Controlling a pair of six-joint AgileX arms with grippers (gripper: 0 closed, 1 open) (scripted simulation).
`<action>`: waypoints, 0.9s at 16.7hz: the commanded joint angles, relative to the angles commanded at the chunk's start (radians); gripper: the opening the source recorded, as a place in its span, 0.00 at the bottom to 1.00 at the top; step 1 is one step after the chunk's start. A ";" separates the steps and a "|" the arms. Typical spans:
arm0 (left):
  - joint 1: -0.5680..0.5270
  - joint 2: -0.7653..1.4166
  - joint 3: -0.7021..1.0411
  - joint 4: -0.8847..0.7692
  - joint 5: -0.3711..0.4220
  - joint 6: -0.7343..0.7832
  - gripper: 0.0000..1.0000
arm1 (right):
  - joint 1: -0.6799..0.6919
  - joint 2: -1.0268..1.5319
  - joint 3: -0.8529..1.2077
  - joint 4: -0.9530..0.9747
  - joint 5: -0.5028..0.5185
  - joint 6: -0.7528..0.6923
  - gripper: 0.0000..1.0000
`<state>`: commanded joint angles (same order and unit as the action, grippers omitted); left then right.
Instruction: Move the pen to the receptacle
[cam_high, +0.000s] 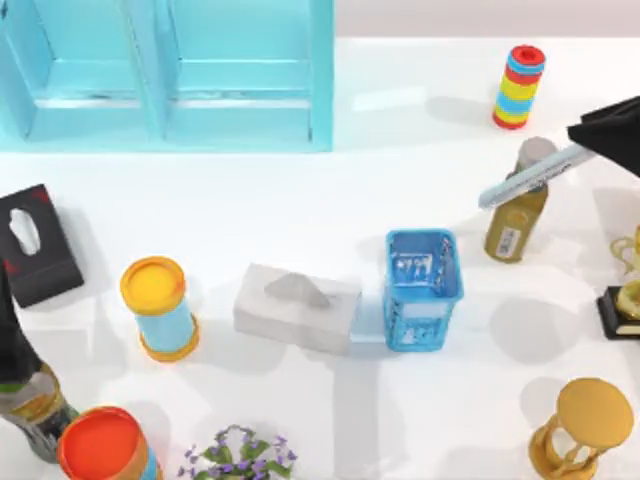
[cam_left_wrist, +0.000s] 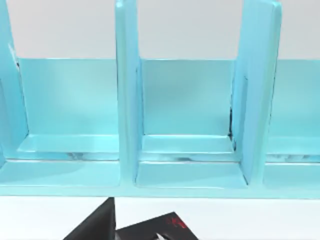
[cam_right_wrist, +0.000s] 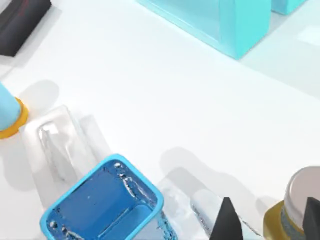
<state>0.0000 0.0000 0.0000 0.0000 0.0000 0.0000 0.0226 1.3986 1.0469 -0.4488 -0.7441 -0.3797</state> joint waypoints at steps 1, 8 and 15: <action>0.000 0.000 0.000 0.000 0.000 0.000 1.00 | -0.006 -0.004 0.002 -0.008 -0.002 -0.003 0.00; 0.000 0.000 0.000 0.000 0.000 0.000 1.00 | 0.013 0.005 0.028 -0.015 0.000 -0.006 0.00; 0.000 0.000 0.000 0.000 0.000 0.000 1.00 | -0.018 0.050 0.291 -0.158 0.096 -0.074 0.00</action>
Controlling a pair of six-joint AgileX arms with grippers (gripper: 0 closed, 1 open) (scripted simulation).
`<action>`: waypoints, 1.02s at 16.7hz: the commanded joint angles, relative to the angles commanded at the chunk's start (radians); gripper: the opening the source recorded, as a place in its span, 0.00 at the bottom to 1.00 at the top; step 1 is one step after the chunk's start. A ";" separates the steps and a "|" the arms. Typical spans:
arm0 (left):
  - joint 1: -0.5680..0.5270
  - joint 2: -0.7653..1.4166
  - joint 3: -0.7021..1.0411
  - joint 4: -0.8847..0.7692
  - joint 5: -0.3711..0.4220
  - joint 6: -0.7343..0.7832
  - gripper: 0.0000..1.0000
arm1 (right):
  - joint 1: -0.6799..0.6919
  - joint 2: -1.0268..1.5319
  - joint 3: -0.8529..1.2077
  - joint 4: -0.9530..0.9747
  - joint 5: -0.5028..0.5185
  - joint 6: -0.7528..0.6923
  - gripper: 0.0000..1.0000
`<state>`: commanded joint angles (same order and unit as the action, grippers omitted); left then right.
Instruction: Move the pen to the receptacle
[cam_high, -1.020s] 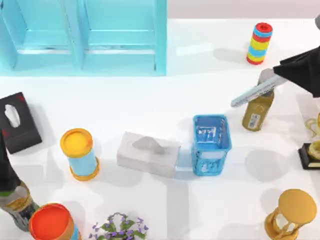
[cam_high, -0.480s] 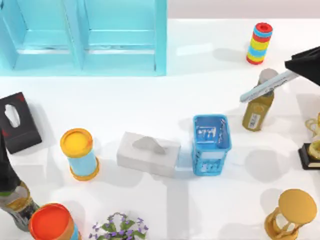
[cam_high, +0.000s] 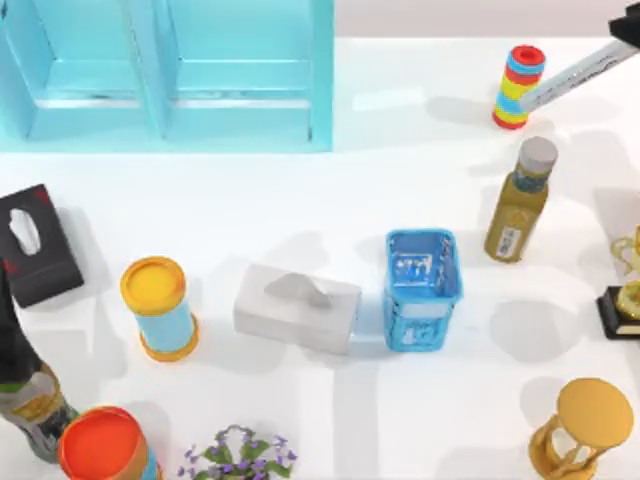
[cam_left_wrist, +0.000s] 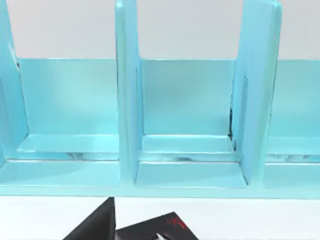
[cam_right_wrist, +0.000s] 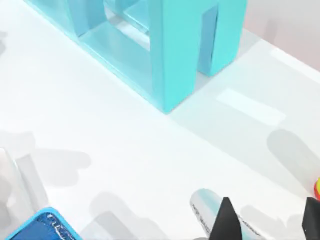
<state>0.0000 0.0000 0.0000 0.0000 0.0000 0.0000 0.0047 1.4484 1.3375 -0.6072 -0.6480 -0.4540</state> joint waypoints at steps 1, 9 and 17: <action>0.000 0.000 0.000 0.000 0.000 0.000 1.00 | -0.026 0.007 0.040 -0.052 0.030 -0.013 0.00; 0.000 0.000 0.000 0.000 0.000 0.000 1.00 | -0.345 0.054 0.257 -0.597 0.321 -0.133 0.00; 0.000 0.000 0.000 0.000 0.000 0.000 1.00 | -0.441 0.049 0.285 -0.720 0.406 -0.173 0.00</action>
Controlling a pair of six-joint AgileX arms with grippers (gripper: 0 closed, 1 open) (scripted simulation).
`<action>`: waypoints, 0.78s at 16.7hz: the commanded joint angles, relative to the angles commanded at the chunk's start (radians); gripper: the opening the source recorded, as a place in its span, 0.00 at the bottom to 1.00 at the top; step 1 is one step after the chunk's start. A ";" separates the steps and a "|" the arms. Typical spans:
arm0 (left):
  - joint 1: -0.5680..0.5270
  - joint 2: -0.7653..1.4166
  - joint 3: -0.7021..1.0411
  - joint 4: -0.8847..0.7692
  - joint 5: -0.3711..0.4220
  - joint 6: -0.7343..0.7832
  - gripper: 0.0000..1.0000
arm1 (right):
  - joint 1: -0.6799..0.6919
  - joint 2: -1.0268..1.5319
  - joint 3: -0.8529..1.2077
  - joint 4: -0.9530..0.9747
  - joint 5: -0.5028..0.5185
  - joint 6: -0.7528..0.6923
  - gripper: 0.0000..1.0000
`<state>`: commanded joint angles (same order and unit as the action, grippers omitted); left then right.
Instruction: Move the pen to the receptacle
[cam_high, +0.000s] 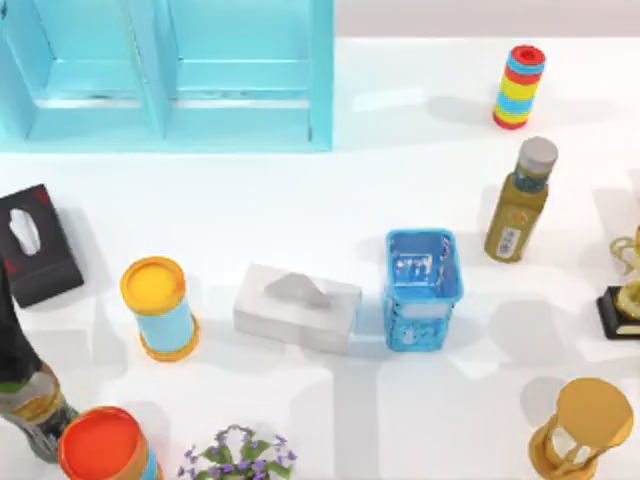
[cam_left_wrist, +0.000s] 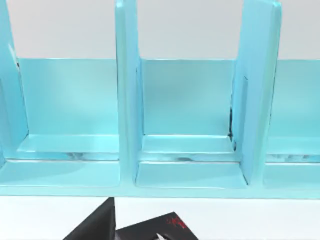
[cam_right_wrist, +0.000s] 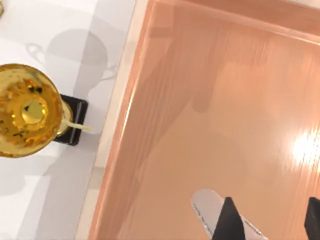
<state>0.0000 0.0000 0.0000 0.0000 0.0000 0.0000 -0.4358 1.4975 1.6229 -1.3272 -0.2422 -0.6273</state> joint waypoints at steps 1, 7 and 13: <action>0.000 0.000 0.000 0.000 0.000 0.000 1.00 | 0.004 0.001 -0.003 0.002 -0.001 0.002 0.00; 0.000 0.000 0.000 0.000 0.000 0.000 1.00 | 0.022 -0.015 -0.144 0.134 0.003 0.013 0.00; 0.000 0.000 0.000 0.000 0.000 0.000 1.00 | 0.028 -0.021 -0.280 0.265 0.010 0.027 0.00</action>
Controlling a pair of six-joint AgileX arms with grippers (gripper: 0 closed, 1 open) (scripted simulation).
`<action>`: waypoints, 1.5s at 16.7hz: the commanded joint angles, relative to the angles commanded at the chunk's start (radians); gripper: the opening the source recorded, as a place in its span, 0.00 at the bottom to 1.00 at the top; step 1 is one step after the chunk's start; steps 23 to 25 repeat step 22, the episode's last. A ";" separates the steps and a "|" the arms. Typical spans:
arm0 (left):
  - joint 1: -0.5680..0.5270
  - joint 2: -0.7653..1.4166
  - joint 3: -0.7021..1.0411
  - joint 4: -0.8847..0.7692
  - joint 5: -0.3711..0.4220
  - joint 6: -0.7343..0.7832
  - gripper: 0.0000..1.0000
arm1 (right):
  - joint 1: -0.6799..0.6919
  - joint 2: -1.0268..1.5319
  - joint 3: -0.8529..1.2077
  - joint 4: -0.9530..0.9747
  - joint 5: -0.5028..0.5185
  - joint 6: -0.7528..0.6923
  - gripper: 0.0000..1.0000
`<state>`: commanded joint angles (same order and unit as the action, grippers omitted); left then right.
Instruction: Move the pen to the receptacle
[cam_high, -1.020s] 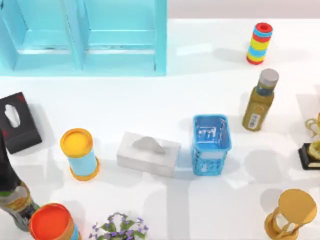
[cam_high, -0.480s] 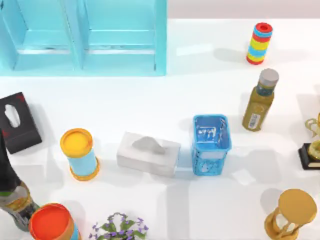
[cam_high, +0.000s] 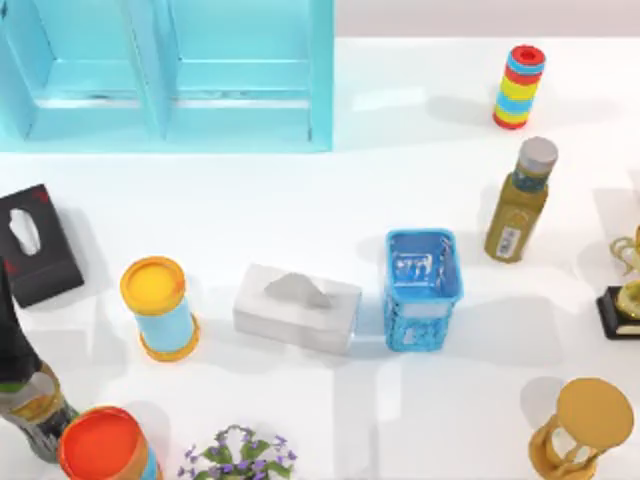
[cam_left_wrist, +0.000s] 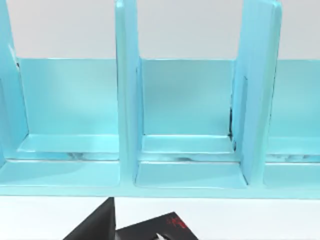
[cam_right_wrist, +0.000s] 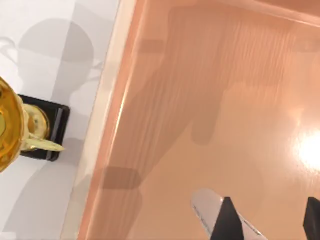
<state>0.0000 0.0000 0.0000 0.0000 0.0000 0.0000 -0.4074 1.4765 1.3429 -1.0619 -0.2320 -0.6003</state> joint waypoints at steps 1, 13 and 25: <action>0.000 0.000 0.000 0.000 0.000 0.000 1.00 | 0.000 0.000 0.000 0.000 0.000 0.000 0.00; 0.000 0.000 0.000 0.000 0.000 0.000 1.00 | 0.000 0.000 0.000 0.000 0.000 0.000 0.75; 0.000 0.000 0.000 0.000 0.000 0.000 1.00 | 0.000 0.000 0.000 0.000 0.000 0.000 1.00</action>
